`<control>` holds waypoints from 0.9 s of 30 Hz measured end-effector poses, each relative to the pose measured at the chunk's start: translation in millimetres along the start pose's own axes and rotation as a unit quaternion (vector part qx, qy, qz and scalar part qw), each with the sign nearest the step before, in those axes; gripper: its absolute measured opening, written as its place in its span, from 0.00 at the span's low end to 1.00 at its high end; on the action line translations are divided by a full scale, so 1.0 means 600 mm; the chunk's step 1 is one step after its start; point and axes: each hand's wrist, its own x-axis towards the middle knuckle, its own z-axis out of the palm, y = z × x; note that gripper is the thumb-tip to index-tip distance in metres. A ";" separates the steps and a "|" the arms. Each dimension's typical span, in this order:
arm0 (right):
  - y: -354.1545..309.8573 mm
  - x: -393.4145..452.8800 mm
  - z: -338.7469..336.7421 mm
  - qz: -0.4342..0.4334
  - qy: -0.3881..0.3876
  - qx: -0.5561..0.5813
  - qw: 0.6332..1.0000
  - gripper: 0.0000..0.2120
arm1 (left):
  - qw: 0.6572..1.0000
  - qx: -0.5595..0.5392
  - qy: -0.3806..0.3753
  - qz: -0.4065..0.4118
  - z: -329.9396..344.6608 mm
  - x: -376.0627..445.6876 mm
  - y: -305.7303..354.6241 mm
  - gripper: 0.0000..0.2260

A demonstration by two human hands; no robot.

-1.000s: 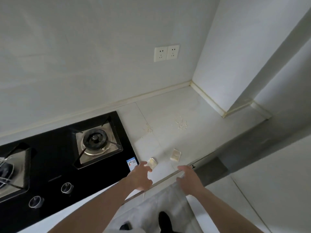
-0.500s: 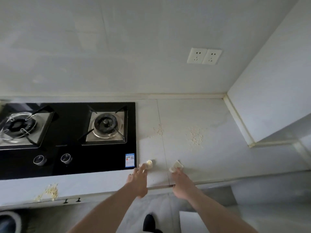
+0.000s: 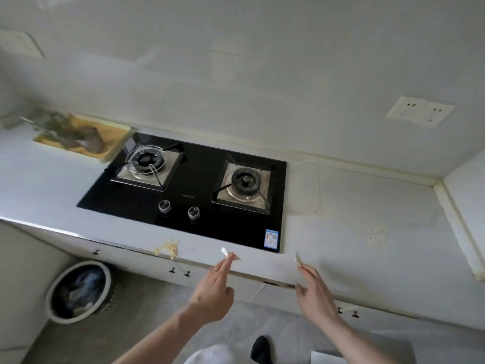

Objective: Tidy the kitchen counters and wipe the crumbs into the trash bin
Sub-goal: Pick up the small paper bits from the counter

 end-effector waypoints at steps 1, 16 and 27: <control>-0.040 -0.010 0.017 -0.021 0.000 0.016 1.000 0.22 | 1.000 -0.004 0.015 -0.010 -0.020 -0.027 -0.030 0.36; -0.599 -0.141 0.384 -0.198 -0.331 0.030 0.922 0.26 | 0.916 -0.136 0.225 -0.303 -0.227 -0.430 -0.509 0.26; -0.831 -0.072 0.625 -0.233 -0.428 -0.131 0.863 0.27 | 0.819 -0.255 0.248 -0.450 -0.266 -0.505 -0.741 0.28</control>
